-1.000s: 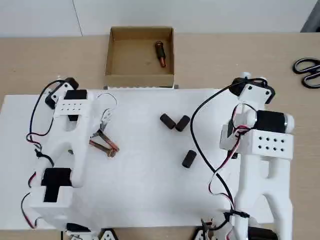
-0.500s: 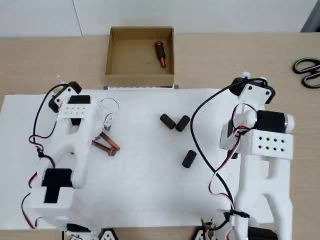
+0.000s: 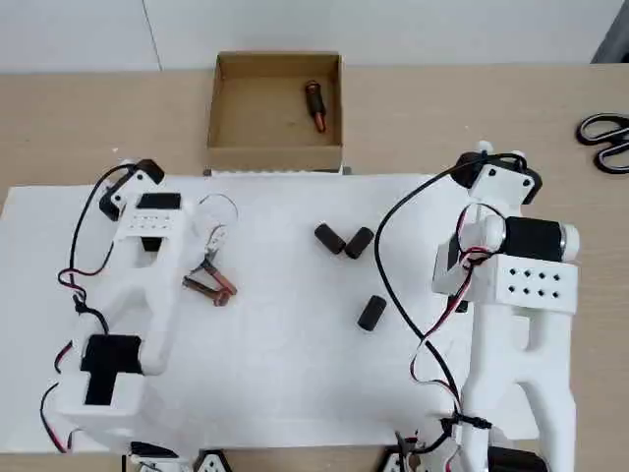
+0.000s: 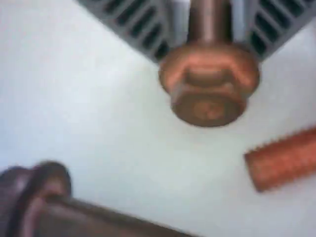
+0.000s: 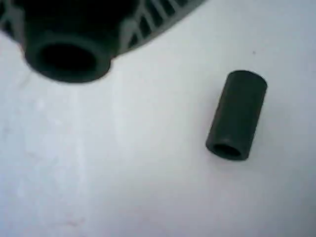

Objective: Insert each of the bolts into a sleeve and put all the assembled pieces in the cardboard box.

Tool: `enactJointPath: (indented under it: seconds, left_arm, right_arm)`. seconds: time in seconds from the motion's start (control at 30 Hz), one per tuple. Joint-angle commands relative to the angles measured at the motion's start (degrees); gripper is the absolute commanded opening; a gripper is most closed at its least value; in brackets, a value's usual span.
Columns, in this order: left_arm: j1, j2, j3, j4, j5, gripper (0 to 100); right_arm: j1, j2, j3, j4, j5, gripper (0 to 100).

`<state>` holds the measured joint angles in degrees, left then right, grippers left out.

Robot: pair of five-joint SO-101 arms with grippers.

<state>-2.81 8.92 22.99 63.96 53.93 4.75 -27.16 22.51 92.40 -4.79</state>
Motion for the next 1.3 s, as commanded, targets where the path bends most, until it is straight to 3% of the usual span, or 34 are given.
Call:
enactJointPath:
  seconds: [0.0, 0.1, 0.23, 0.37, 0.57, 0.83, 1.13, 1.27]
  left_arm:
    - [0.1, -0.3, 1.4, -0.1, -0.2, 0]
    - [0.1, -0.3, -2.8, 3.6, -0.2, 0]
    - [0.2, -3.8, -15.3, 17.1, -0.9, 0]
    - [0.2, -11.2, -26.9, 25.0, -7.3, 0]
    - [0.2, -26.2, -31.2, 27.1, -19.2, 0]
    - [4.9, -44.7, -11.9, 24.7, -25.8, 0]
    - [13.5, -75.4, 22.2, 0.8, -22.9, 0]
    - [13.5, -86.6, 32.5, -4.7, -23.0, 0]
  right_arm:
    - [0.0, -2.1, -0.6, -0.5, -0.5, 0.4]
    - [0.0, -2.2, -2.3, 0.5, -0.5, 0.4]
    - [0.0, -2.2, -8.9, 3.4, -0.5, 0.4]
    - [0.0, -5.7, -12.2, 3.9, -0.5, 0.4]
    - [-1.4, -18.1, -9.8, 3.6, 5.9, 0.4]
    - [-3.6, -28.4, 5.5, -1.4, 1.4, 0.4]
    - [-13.9, -39.5, 24.0, -17.5, -2.2, 0.3]
    - [-20.0, -45.7, 30.6, -24.0, -2.0, 0.3]
